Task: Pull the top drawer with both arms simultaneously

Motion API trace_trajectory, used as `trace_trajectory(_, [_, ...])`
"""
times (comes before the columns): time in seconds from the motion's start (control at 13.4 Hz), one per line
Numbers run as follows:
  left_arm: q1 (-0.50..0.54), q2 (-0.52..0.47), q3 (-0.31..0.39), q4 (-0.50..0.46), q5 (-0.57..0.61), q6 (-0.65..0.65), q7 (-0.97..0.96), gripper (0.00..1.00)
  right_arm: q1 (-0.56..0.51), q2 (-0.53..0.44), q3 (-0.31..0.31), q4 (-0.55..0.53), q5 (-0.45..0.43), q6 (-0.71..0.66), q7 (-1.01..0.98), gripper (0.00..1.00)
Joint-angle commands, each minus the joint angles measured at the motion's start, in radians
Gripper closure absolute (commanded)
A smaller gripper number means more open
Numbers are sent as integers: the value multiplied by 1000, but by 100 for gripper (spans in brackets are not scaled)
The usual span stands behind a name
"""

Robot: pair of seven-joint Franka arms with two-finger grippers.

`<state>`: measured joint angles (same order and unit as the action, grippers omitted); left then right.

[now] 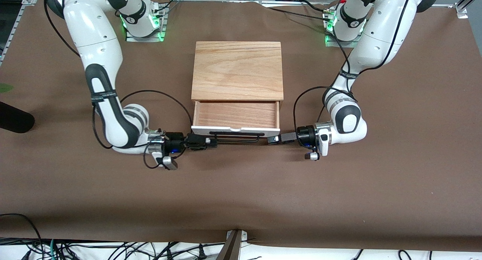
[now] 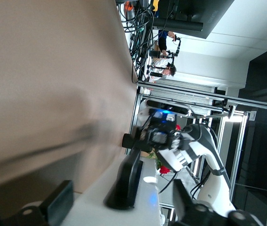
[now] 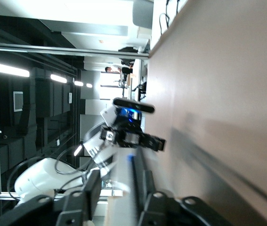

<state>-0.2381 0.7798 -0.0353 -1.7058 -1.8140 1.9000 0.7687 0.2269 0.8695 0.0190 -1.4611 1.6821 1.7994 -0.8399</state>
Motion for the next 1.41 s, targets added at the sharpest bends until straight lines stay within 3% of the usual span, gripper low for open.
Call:
trace_trajectory(0.0, [3,-39,0,-21,35,5,-46,0,-17,-17,9,18,-13,-9,28,0])
trace_trajectory(0.22, [14,-74,5,-25,79,7,-80,0,-21,-35,3,21,-47,-9,76,0])
trace_trajectory(0.45, [78,-137,21,-14,286,21,-143,0,-23,-92,-39,54,-236,-8,267,0])
trace_trajectory(0.74, [128,-212,41,-41,448,27,-143,0,-20,-139,-73,142,-641,-8,383,0])
trace_trajectory(0.97, [148,-342,43,-161,614,124,-144,0,-11,-217,-71,142,-960,-8,528,0])
trace_trajectory(1.34, [158,-514,43,-242,978,218,-144,0,43,-358,-70,139,-1457,-99,667,0])
